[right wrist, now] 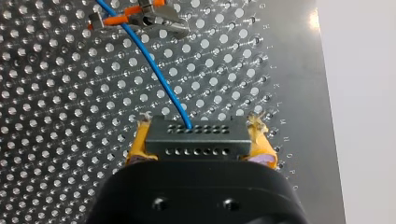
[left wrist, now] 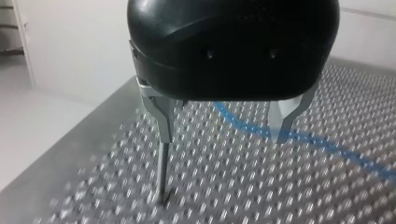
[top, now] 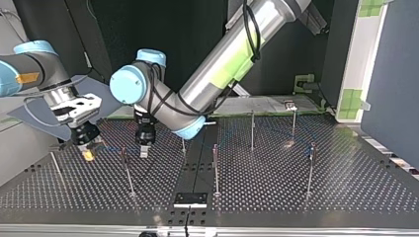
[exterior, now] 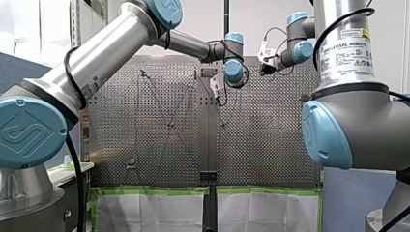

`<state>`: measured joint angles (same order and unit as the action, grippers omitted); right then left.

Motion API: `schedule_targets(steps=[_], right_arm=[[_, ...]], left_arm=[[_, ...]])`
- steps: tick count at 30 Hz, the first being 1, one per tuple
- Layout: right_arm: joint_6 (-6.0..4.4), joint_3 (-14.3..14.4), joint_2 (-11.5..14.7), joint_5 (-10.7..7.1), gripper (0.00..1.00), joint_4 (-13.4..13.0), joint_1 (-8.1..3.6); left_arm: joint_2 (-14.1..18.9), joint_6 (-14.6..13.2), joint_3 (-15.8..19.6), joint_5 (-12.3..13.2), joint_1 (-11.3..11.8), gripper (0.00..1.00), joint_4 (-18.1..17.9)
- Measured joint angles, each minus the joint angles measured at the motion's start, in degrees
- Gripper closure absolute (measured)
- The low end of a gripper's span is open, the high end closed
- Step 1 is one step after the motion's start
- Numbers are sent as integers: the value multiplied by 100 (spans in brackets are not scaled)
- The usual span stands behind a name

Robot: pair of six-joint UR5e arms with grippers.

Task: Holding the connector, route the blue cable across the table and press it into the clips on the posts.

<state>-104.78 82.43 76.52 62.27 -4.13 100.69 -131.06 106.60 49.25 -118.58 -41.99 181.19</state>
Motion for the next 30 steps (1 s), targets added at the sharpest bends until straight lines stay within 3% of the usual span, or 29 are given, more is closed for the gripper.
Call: schedule_targets(steps=[4, 8, 14, 24, 30], right_arm=[[0, 0, 0, 0, 100, 0, 0], [0, 0, 0, 0, 100, 0, 0], [0, 0, 0, 0, 100, 0, 0], [0, 0, 0, 0, 100, 0, 0], [0, 0, 0, 0, 100, 0, 0]], left_arm=[[73, -6, 104, 164, -153, 0, 210], [241, 11, 285, 169, -314, 0, 293], [549, 60, 597, 129, -302, 0, 61], [1064, 52, 1112, -240, -230, 0, -447], [1343, 108, 1391, -293, -210, 0, -728]])
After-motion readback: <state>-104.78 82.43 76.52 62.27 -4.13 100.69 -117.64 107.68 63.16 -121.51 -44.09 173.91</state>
